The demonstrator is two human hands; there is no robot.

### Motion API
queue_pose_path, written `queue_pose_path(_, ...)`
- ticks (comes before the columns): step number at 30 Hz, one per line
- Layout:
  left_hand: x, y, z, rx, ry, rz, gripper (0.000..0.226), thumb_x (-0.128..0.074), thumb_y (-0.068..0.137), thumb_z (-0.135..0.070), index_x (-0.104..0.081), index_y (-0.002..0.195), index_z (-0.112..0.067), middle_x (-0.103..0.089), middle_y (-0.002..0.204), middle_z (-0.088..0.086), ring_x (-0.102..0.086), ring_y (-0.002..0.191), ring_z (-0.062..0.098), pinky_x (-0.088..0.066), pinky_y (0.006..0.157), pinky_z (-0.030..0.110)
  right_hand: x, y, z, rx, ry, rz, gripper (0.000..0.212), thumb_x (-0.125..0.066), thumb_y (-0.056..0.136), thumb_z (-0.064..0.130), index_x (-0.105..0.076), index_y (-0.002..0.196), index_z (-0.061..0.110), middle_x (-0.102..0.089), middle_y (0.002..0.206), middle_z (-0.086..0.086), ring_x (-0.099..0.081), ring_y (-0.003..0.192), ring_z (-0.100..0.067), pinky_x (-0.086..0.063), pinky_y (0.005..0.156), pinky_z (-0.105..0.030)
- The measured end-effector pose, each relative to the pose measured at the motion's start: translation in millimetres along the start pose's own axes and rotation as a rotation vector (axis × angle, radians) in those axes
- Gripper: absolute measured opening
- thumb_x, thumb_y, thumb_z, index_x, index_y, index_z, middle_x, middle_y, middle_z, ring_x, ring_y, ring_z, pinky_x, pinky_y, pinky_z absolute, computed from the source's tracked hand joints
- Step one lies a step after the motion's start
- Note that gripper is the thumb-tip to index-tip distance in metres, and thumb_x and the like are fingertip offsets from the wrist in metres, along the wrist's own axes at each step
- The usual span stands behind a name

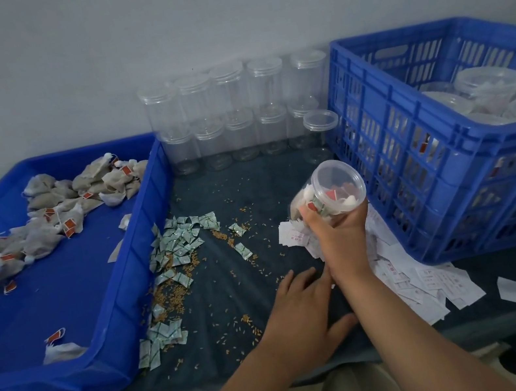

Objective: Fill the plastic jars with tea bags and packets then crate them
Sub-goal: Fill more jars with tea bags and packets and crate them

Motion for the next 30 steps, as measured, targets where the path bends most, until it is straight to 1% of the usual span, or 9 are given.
queue_pose_path(4, 0, 1, 2, 0.005, -0.018, 0.004, 0.078, -0.035, 0.099, -0.066, -0.028, 0.164, -0.023, -0.049, 0.158, -0.007, -0.024, 0.156, 0.022, -0.004, 0.131, 0.044, 4, -2, 10, 0.054, -0.055, -0.135, 0.088, -0.092, 0.084, 0.036, -0.036, 0.152, 0.029, -0.054, 0.134, 0.025, -0.057, 0.117, 0.019, -0.043, 0.091, 0.001)
queue_pose_path(8, 0, 3, 1, -0.025, 0.045, -0.012, 0.059, -0.034, 0.101, -0.066, -0.064, 0.139, -0.032, -0.048, 0.159, -0.014, -0.033, 0.153, 0.024, -0.014, 0.129, 0.050, 6, 4, 25, 0.079, -0.029, -0.194, 0.091, -0.090, 0.086, 0.031, -0.035, 0.157, 0.021, -0.058, 0.144, 0.007, -0.061, 0.127, 0.000, -0.050, 0.109, -0.023)
queue_pose_path(11, -1, 5, -3, -0.030, 0.130, -0.098, 0.048, -0.038, 0.105, -0.059, -0.073, 0.127, -0.036, -0.058, 0.150, -0.009, -0.049, 0.142, 0.027, -0.029, 0.123, 0.056, 6, 11, 34, 0.057, -0.003, -0.103, 0.085, -0.091, 0.086, 0.023, -0.040, 0.155, 0.021, -0.061, 0.144, 0.003, -0.065, 0.127, -0.009, -0.052, 0.113, -0.036)
queue_pose_path(14, 8, 14, 5, 0.045, 0.052, -0.169, 0.041, -0.038, 0.109, -0.047, -0.070, 0.132, -0.033, -0.057, 0.148, -0.005, -0.048, 0.138, 0.025, -0.033, 0.121, 0.049, 11, 12, 46, 0.081, -0.067, 0.052, 0.085, -0.093, 0.080, 0.034, -0.045, 0.150, 0.028, -0.064, 0.138, 0.011, -0.066, 0.123, -0.004, -0.054, 0.109, -0.032)
queue_pose_path(18, 45, 25, 27, 0.261, -0.243, -0.382, 0.033, -0.044, 0.110, -0.024, -0.068, 0.129, -0.013, -0.064, 0.133, 0.003, -0.056, 0.124, 0.021, -0.044, 0.110, 0.041, 24, 0, 64, 0.173, -0.223, 0.198, 0.073, -0.091, 0.067, 0.052, -0.046, 0.123, 0.064, -0.064, 0.121, 0.033, -0.067, 0.113, 0.004, -0.052, 0.088, -0.010)
queue_pose_path(20, 73, 23, 30, 0.404, -0.546, -0.563, 0.041, -0.044, 0.108, -0.040, -0.063, 0.138, -0.019, -0.065, 0.133, -0.009, -0.057, 0.123, 0.001, -0.046, 0.108, 0.029, 30, -8, 65, 0.234, -0.285, 0.226, 0.072, -0.093, 0.066, 0.052, -0.048, 0.122, 0.062, -0.067, 0.121, 0.024, -0.069, 0.112, -0.003, -0.055, 0.087, -0.017)
queue_pose_path(23, 105, 25, 18, 0.295, -0.834, -0.581, 0.080, -0.059, 0.088, -0.073, -0.044, 0.154, -0.030, -0.056, 0.142, -0.020, -0.052, 0.129, -0.009, -0.044, 0.104, 0.013, 32, -22, 62, 0.342, -0.395, 0.265, 0.072, -0.094, 0.070, 0.050, -0.051, 0.128, 0.047, -0.067, 0.119, 0.016, -0.070, 0.107, -0.008, -0.058, 0.083, -0.026)
queue_pose_path(26, 125, 26, 0, 0.216, -0.639, -0.468, 0.118, -0.078, 0.063, -0.084, -0.031, 0.160, -0.038, -0.052, 0.145, -0.029, -0.050, 0.131, -0.009, -0.042, 0.105, 0.015, 26, -35, 59, 0.444, -0.487, 0.396, 0.068, -0.092, 0.072, 0.045, -0.055, 0.129, 0.041, -0.068, 0.117, 0.016, -0.071, 0.103, -0.007, -0.060, 0.077, -0.028)
queue_pose_path(30, 130, 23, -11, 0.183, -0.455, -0.498, 0.104, -0.076, 0.066, -0.067, -0.030, 0.158, -0.048, -0.062, 0.130, -0.036, -0.057, 0.119, -0.013, -0.056, 0.098, 0.028, 34, -48, 45, 0.390, -0.424, 0.450, 0.084, -0.098, 0.060, 0.034, -0.053, 0.130, 0.050, -0.070, 0.119, 0.022, -0.072, 0.104, -0.001, -0.056, 0.077, -0.013)
Point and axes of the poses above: each hand's wrist, its own y-axis towards the middle knuckle, its own x-axis out of the back of the hand, z = x × y, the point moved 3 cm from there along y, towards the middle knuckle
